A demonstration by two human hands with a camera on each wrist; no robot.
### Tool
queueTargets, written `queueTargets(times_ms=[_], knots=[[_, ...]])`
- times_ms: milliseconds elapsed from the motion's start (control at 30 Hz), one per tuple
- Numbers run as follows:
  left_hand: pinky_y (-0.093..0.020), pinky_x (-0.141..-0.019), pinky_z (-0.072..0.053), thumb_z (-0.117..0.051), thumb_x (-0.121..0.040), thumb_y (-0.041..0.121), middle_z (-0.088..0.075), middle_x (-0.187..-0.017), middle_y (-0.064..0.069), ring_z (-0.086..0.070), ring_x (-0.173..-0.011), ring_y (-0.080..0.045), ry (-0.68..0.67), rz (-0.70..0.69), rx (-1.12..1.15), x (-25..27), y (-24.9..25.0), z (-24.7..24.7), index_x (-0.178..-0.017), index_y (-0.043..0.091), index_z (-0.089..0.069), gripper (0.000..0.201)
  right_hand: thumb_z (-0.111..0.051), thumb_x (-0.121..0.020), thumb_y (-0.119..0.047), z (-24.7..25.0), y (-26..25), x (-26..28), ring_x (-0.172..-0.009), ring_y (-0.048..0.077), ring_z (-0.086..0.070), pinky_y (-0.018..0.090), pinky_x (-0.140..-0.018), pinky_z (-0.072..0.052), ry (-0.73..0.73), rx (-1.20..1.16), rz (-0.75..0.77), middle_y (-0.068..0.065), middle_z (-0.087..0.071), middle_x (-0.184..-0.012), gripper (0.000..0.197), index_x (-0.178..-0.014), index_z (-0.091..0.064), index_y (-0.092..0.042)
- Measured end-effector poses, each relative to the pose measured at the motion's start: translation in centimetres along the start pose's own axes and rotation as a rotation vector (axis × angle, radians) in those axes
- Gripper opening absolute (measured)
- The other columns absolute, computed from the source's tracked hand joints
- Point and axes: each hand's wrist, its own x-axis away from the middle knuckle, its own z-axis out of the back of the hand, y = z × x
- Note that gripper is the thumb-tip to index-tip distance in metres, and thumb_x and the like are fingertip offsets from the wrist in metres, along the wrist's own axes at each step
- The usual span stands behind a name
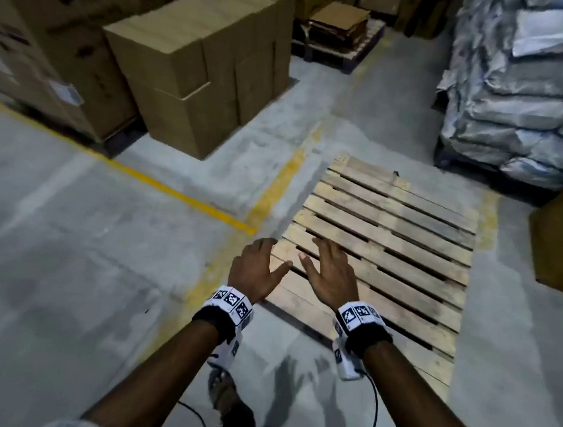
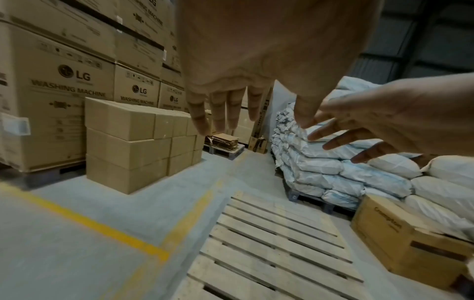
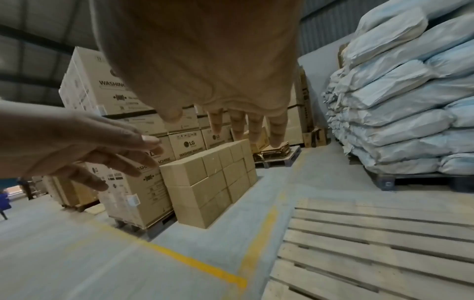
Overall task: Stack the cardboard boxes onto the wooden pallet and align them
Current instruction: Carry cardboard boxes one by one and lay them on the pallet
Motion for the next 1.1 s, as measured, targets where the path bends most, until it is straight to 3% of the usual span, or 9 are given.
queueTargets(times_ms=[100,167,333,533,800,1100], knots=[[-0.045,-0.097,-0.045,-0.056,-0.097,0.061,-0.049,-0.153,-0.002,-0.050,-0.133,-0.031,-0.011,0.031,-0.081,-2.6,-5.7,3.1,-0.151,0.022,-0.044,0.068,-0.063,-0.098,-0.050,-4.4,-4.4,-3.8,-0.135,0.036,-0.047,0.048,-0.098,-0.047,-0.091,-0.015,-0.045,0.008,-0.050,-0.148,0.059,-0.145,-0.050,-0.016],[-0.044,-0.097,-0.044,-0.054,-0.096,0.063,-0.050,-0.151,-0.002,-0.050,-0.132,-0.031,-0.004,0.057,-0.143,-4.3,-9.3,5.4,-0.152,0.023,-0.041,0.069,-0.067,-0.095,-0.049,-6.9,-7.3,-6.6,-0.142,0.035,-0.040,0.048,-0.105,-0.044,-0.196,0.024,-0.047,0.008,-0.042,-0.156,0.065,-0.149,-0.046,-0.019],[-0.045,-0.098,-0.044,-0.058,-0.094,0.063,-0.053,-0.149,-0.003,-0.051,-0.133,-0.032,0.026,0.175,-0.093,-9.4,-16.4,10.0,-0.151,0.023,-0.041,0.072,-0.070,-0.092,-0.047,-11.0,-13.5,-13.8,-0.146,0.034,-0.035,0.048,-0.108,-0.042,-0.254,0.026,-0.016,0.009,-0.035,-0.161,0.068,-0.150,-0.045,-0.021],[-0.047,-0.099,-0.044,-0.061,-0.093,0.063,-0.054,-0.147,-0.007,-0.049,-0.133,-0.034,0.051,0.295,0.005,-18.2,-22.9,13.9,-0.151,0.022,-0.041,0.074,-0.070,-0.093,-0.048,-14.5,-17.6,-25.4,-0.148,0.033,-0.030,0.049,-0.108,-0.040,-0.285,0.016,-0.015,0.009,-0.030,-0.164,0.070,-0.152,-0.042,-0.022],[-0.047,-0.098,-0.044,-0.065,-0.091,0.062,-0.056,-0.143,-0.007,-0.050,-0.132,-0.034,0.048,0.370,0.032,-39.2,-31.2,20.3,-0.148,0.023,-0.043,0.072,-0.070,-0.092,-0.050,-21.0,-21.5,-48.6,-0.151,0.029,-0.024,0.047,-0.112,-0.037,-0.337,-0.042,-0.065,0.003,-0.024,-0.166,0.072,-0.153,-0.039,-0.026],[-0.045,-0.098,-0.046,-0.067,-0.090,0.059,-0.059,-0.140,-0.008,-0.052,-0.129,-0.034,0.138,0.457,0.157,-61.0,-35.2,28.9,-0.144,0.023,-0.049,0.067,-0.069,-0.092,-0.050,-21.6,-28.0,-72.5,-0.149,0.029,-0.028,0.048,-0.111,-0.038,-0.382,-0.069,-0.020,0.001,-0.027,-0.163,0.069,-0.150,-0.041,-0.026]])
